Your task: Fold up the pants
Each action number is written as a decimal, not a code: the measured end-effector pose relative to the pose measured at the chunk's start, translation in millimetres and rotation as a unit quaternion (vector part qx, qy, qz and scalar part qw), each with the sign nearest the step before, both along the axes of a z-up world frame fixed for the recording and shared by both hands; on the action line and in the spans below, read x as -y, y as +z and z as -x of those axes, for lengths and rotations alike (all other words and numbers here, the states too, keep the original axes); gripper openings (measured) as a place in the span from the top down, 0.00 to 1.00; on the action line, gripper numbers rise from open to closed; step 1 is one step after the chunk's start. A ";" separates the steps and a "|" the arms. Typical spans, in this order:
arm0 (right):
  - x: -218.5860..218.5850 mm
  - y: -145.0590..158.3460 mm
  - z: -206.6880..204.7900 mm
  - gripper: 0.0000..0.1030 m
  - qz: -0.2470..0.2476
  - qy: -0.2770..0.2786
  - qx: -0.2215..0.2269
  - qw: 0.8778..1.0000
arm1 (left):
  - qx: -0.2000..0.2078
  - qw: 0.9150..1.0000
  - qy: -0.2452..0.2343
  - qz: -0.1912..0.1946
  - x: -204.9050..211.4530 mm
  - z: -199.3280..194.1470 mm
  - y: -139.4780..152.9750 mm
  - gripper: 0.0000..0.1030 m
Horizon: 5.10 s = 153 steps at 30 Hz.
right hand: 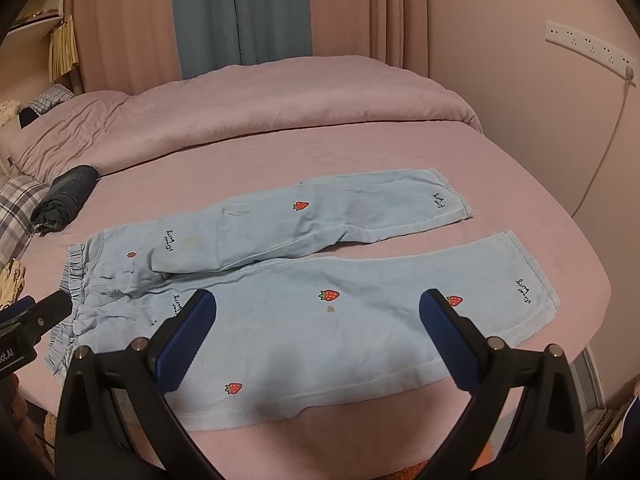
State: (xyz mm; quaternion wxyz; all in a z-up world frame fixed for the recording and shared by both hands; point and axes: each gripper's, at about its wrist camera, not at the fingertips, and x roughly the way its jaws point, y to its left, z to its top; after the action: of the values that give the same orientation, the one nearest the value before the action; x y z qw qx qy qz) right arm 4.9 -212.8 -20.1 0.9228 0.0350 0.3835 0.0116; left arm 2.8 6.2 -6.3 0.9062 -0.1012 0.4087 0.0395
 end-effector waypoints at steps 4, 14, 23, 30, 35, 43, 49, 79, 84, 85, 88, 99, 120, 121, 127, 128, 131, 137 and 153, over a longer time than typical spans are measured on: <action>-0.1 -0.4 -0.6 0.02 0.000 -0.001 -0.001 1.000 | 0.000 1.000 0.002 -0.001 -1.6 0.1 -0.3 0.00; 1.1 -0.3 -0.9 0.03 -0.003 -0.004 -0.001 1.000 | 0.004 1.000 0.001 0.006 -3.7 2.3 -0.2 0.00; 3.7 -3.5 -2.8 0.03 -0.014 -0.009 -0.007 1.000 | 0.006 1.000 -0.002 0.019 -5.7 0.1 -1.1 0.04; 8.7 -7.9 -10.0 0.03 -0.031 -0.019 -0.020 0.999 | -0.002 0.999 0.001 0.041 -15.5 -8.7 -6.5 0.13; 25.6 -6.6 -20.0 0.03 -0.048 -0.035 -0.026 0.998 | -0.009 0.997 0.003 0.073 -30.3 -22.6 -8.4 0.25; 68.7 -2.2 -86.1 0.05 -0.127 -0.039 -0.061 0.989 | -0.022 0.992 0.019 0.127 -59.3 -62.4 -15.3 0.37; 69.6 -25.0 -205.2 0.15 -0.189 -0.051 -0.150 0.969 | -0.065 0.982 0.047 0.174 -74.5 -93.7 -44.1 0.54; 127.5 -12.8 -92.8 0.96 -0.335 -0.142 0.008 0.932 | -0.053 0.955 0.070 0.282 -104.5 -112.5 -45.0 0.49; 138.0 -41.6 -54.8 0.96 -0.355 -0.162 -0.011 0.921 | -0.078 0.950 0.073 0.293 -100.4 -145.1 -53.0 0.48; 146.4 -46.6 -57.2 0.96 -0.353 -0.169 -0.013 0.920 | -0.083 0.949 0.075 0.296 -99.2 -151.9 -53.8 0.48; 163.2 -60.8 -66.1 0.96 -0.353 -0.181 -0.019 0.918 | -0.098 0.949 0.079 0.289 -96.5 -172.1 -57.9 0.48; 167.9 -56.8 -75.9 0.96 -0.311 -0.139 -0.022 0.940 | -0.079 0.959 0.058 0.265 -91.6 -150.1 -49.7 0.99; 226.9 -115.9 3.7 0.90 -0.327 -0.177 -0.093 0.924 | -0.063 0.952 0.095 0.284 -141.2 72.9 -70.0 0.99; 231.2 -117.0 2.4 0.89 -0.340 -0.180 -0.094 0.918 | -0.056 0.951 0.100 0.287 -146.0 68.0 -67.1 0.99; 242.8 -101.2 7.8 0.52 -0.330 -0.220 -0.073 0.915 | -0.070 0.952 0.137 0.265 -172.7 56.2 -67.4 0.79; 248.0 -98.2 5.6 0.51 -0.329 -0.226 -0.070 0.914 | -0.072 0.950 0.140 0.268 -174.3 53.5 -70.1 0.65; 255.1 -96.3 -5.6 0.48 -0.323 -0.234 -0.077 0.914 | -0.078 0.949 0.136 0.274 -176.5 43.4 -77.2 0.56; 250.8 -106.3 -41.1 0.64 -0.275 -0.240 -0.121 0.923 | -0.100 0.965 0.140 0.198 -165.1 20.2 -94.4 1.00; 273.9 -64.4 -21.0 0.96 -0.260 -0.218 -0.033 0.940 | -0.090 0.962 0.121 0.227 -194.9 58.6 -63.1 1.00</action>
State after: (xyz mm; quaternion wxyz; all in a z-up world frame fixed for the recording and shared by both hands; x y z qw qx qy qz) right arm 25.8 -486.6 -84.5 0.8483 0.3570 0.3802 -0.0915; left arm -55.9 201.0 -69.4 0.8070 -0.3494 0.4717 0.0640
